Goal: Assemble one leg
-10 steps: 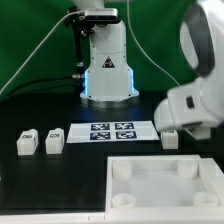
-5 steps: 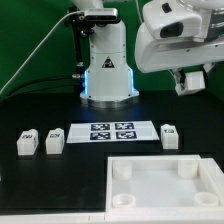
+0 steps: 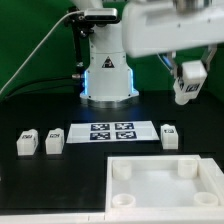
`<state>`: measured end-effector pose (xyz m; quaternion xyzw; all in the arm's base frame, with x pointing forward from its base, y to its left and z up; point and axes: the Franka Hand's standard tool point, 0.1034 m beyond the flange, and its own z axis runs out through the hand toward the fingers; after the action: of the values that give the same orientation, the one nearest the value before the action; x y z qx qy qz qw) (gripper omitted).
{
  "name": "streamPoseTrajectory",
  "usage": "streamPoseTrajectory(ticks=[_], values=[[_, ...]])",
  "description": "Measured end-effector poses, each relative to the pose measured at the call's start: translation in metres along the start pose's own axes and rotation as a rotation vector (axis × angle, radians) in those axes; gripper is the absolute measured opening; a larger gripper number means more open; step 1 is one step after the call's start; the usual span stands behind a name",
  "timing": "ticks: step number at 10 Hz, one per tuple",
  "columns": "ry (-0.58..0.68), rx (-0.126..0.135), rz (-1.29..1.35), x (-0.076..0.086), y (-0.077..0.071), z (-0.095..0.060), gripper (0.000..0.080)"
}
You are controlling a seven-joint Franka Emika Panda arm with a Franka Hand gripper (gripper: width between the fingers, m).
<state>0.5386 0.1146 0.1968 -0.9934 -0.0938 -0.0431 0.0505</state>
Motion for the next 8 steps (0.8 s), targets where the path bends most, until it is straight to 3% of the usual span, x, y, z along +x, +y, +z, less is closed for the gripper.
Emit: streamPoseTrajectory(ticks=[2,3,4,8], values=[[0.19,-0.012,0.014,0.032,0.0,-0.008,0.0294],[0.295,-0.022,0.006,0.036,0.002,-0.009,0.0294],[0.387,-0.036,0.004,0.034,0.005,-0.007,0.0294],[0.399,-0.042,-0.002,0.033,0.009,-0.002,0.0294]])
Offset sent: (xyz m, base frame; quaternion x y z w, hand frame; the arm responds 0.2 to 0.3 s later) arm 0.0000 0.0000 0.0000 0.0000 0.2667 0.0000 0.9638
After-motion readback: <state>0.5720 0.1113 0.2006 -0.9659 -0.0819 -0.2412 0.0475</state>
